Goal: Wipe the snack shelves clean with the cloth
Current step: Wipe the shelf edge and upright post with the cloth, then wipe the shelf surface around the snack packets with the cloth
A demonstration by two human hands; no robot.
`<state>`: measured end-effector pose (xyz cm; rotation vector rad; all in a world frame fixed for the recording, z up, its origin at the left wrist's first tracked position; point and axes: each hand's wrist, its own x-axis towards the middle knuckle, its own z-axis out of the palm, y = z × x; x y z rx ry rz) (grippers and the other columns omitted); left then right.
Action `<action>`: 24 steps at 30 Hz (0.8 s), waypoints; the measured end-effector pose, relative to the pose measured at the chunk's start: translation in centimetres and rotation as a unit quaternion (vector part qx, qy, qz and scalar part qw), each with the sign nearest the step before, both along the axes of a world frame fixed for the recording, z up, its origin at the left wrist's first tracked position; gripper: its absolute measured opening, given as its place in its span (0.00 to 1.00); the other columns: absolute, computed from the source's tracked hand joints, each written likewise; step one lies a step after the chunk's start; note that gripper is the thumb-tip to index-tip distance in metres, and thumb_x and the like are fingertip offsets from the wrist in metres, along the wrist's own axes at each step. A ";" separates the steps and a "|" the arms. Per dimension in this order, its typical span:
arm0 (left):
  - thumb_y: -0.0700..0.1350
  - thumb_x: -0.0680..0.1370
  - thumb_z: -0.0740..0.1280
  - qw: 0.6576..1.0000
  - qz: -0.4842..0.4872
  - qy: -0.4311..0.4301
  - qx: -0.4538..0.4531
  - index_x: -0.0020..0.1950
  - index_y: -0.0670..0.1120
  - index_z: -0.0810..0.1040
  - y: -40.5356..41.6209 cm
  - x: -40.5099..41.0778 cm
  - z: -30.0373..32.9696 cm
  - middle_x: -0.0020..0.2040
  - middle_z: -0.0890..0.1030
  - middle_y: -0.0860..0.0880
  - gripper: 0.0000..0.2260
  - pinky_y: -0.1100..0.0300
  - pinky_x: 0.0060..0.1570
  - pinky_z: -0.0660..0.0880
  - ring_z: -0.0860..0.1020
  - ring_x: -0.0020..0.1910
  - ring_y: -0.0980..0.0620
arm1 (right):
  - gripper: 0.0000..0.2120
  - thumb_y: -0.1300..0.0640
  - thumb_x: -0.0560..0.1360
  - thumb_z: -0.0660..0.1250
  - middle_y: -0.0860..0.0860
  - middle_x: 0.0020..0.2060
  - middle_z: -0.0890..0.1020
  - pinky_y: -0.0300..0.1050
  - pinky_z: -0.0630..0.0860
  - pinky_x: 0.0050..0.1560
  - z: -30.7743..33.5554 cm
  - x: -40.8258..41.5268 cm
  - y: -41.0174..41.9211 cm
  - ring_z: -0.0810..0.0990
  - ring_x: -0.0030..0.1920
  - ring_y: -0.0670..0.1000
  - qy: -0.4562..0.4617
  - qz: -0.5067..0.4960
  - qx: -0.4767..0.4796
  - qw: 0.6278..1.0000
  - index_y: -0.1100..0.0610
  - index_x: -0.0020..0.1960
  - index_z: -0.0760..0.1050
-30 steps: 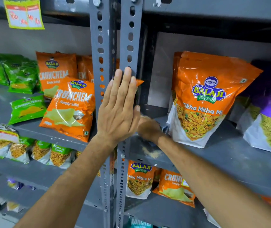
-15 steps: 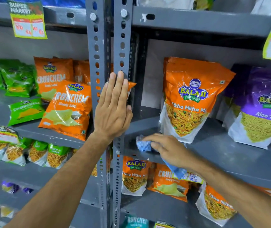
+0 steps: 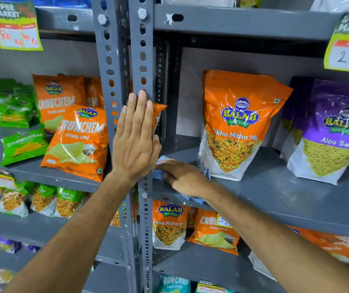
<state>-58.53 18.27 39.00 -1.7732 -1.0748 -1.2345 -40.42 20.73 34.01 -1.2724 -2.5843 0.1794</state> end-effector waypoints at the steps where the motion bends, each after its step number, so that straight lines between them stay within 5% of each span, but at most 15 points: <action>1: 0.38 0.81 0.63 1.000 -0.003 0.003 -0.002 0.84 0.35 0.51 -0.2 0.2 -0.4 0.84 0.53 0.37 0.34 0.41 0.84 0.49 0.47 0.85 0.40 | 0.18 0.51 0.85 0.58 0.45 0.76 0.70 0.48 0.66 0.72 -0.1 1.0 -0.9 0.68 0.76 0.51 0.008 0.007 0.007 1.000 0.41 0.74 0.69; 3: 0.36 0.81 0.62 0.998 -0.028 0.053 -0.006 0.83 0.35 0.52 -1.2 1.1 -2.1 0.84 0.54 0.38 0.33 0.41 0.84 0.48 0.47 0.85 0.40 | 0.18 0.52 0.85 0.59 0.46 0.75 0.72 0.50 0.66 0.76 -0.6 3.0 -2.6 0.68 0.76 0.50 0.028 0.016 0.027 0.999 0.43 0.74 0.71; 6: 0.37 0.82 0.59 0.984 -0.073 0.149 -0.070 0.83 0.35 0.56 -3.1 4.0 -5.4 0.84 0.55 0.36 0.30 0.43 0.85 0.50 0.52 0.85 0.39 | 0.17 0.53 0.84 0.61 0.49 0.69 0.77 0.54 0.74 0.67 -1.1 5.9 -4.5 0.74 0.70 0.54 0.041 0.011 0.039 0.998 0.46 0.72 0.72; 10: 0.53 0.85 0.51 0.950 -0.072 0.071 -0.294 0.83 0.37 0.58 -4.1 7.5 -8.7 0.85 0.57 0.39 0.30 0.49 0.84 0.52 0.58 0.85 0.42 | 0.17 0.54 0.83 0.61 0.46 0.69 0.75 0.55 0.77 0.62 -1.4 9.6 -7.2 0.74 0.68 0.52 0.050 -0.018 0.054 0.997 0.46 0.71 0.71; 14: 0.73 0.78 0.37 0.884 -0.023 0.047 -0.465 0.85 0.41 0.53 -4.3 9.6 -9.2 0.86 0.53 0.42 0.47 0.54 0.83 0.45 0.51 0.86 0.46 | 0.21 0.56 0.84 0.61 0.43 0.74 0.72 0.55 0.76 0.64 -1.6 14.6 -9.3 0.71 0.73 0.49 0.056 -0.064 0.037 0.996 0.40 0.74 0.69; 20: 0.82 0.71 0.33 0.860 0.039 0.087 -0.501 0.86 0.41 0.52 -4.1 10.1 -8.8 0.87 0.53 0.43 0.58 0.52 0.85 0.49 0.51 0.86 0.48 | 0.20 0.59 0.81 0.63 0.45 0.66 0.81 0.41 0.73 0.62 -0.9 21.9 -10.2 0.77 0.65 0.45 0.151 -0.115 -0.010 0.982 0.41 0.68 0.77; 24: 0.84 0.69 0.33 0.861 0.056 0.098 -0.495 0.86 0.42 0.51 -4.1 10.4 -8.8 0.87 0.53 0.43 0.60 0.52 0.85 0.49 0.52 0.86 0.47 | 0.20 0.63 0.81 0.64 0.49 0.55 0.85 0.31 0.71 0.47 2.2 25.5 -5.5 0.82 0.50 0.54 0.331 -0.261 0.078 0.903 0.44 0.66 0.79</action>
